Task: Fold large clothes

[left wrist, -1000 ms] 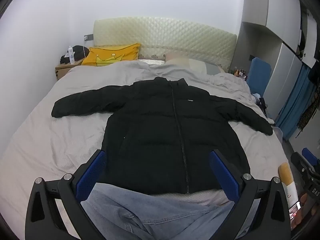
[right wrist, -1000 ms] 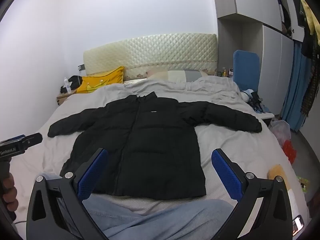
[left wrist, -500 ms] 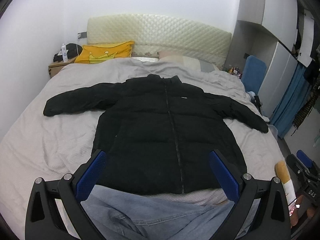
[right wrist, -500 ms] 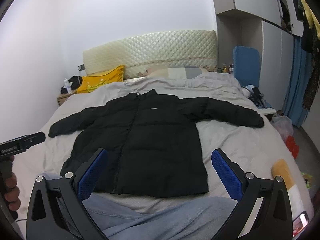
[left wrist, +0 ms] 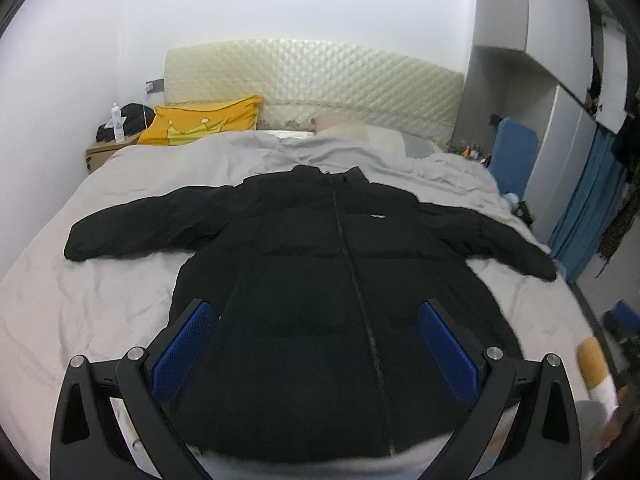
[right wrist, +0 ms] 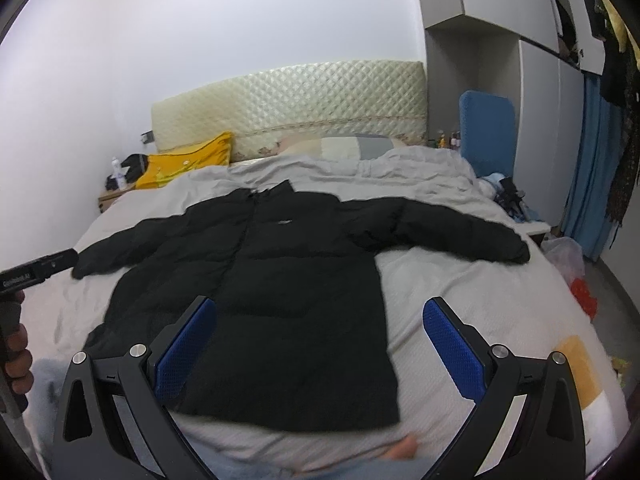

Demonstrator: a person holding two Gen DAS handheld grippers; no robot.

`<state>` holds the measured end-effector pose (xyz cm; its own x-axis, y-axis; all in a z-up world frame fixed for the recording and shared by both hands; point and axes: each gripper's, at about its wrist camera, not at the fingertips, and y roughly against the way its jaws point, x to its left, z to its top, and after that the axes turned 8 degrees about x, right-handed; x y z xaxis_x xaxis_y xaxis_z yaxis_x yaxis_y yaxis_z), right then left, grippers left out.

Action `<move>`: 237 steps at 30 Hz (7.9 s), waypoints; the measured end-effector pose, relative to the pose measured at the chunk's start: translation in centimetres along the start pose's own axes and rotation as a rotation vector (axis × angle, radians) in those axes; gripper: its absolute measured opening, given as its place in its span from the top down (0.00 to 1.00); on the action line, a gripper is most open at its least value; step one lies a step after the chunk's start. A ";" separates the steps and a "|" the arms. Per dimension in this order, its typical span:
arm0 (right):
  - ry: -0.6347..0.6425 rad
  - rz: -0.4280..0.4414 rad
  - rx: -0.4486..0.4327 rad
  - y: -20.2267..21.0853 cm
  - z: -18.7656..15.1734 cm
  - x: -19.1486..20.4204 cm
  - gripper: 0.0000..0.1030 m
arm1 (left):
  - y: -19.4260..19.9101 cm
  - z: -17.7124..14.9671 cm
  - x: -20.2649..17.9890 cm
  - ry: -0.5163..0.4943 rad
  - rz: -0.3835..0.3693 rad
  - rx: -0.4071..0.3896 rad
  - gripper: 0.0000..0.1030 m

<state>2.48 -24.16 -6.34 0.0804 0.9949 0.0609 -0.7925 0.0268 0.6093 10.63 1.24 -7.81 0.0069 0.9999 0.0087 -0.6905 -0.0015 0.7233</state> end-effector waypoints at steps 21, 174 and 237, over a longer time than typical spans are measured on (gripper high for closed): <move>-0.226 -0.082 -0.009 -13.5 9.0 -15.1 0.00 | -15.2 2.4 1.8 0.045 -0.116 0.015 0.00; 0.053 0.187 -0.116 -7.5 8.0 5.5 0.28 | -0.6 2.5 0.5 0.052 -0.053 -0.106 0.00; 0.055 0.074 -0.151 -6.2 -2.2 2.5 0.00 | -4.7 1.9 12.7 0.132 -0.038 -0.061 0.00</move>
<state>6.23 -21.61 -11.71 -0.0118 0.9984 0.0555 -0.8770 -0.0370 0.4790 15.35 13.95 -9.73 -0.0586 0.9920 -0.1116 -0.7341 0.0330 0.6782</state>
